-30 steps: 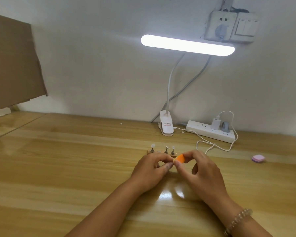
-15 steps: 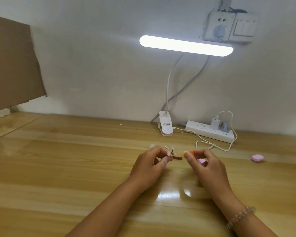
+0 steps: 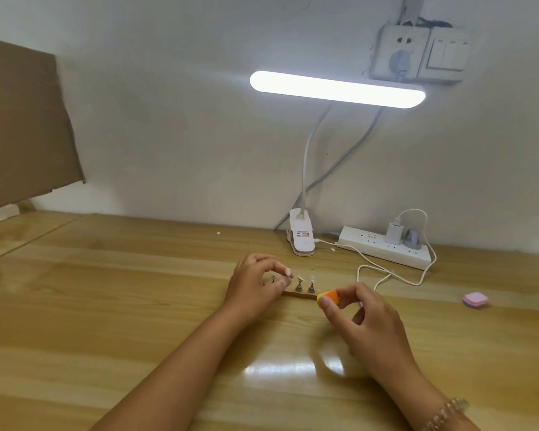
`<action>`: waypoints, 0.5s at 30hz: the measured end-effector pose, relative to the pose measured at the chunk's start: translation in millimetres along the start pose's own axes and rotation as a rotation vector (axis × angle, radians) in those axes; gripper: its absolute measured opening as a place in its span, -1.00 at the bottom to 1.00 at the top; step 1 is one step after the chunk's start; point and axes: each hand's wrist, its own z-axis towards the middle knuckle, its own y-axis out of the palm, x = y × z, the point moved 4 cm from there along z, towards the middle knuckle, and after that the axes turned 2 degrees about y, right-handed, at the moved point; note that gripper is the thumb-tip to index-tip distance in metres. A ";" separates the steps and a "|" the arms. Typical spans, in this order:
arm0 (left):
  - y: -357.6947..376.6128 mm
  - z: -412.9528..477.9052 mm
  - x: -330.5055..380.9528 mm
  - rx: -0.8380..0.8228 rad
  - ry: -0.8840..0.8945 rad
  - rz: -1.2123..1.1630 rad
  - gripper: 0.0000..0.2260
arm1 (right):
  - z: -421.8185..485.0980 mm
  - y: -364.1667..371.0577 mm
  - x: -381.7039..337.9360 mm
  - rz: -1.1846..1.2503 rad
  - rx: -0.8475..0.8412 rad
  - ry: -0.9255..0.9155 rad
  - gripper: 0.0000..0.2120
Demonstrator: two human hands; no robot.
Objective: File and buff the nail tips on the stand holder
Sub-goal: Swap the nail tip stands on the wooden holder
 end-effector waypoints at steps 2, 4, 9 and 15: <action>4.4 3.5 -0.6 -0.052 -0.015 -0.015 -0.92 | 0.4 0.5 0.8 -0.002 -0.006 0.000 -0.80; 8.3 3.7 -1.9 -0.101 -0.023 0.035 -0.91 | 1.1 0.5 1.3 0.001 -0.007 0.001 -0.81; 12.8 3.2 -5.7 -0.120 0.061 0.183 -0.88 | 3.2 0.8 2.4 0.003 -0.019 0.017 -0.80; 6.1 2.1 -10.9 -0.046 -0.050 0.234 -0.73 | 2.2 1.0 2.8 -0.015 -0.048 0.024 -0.80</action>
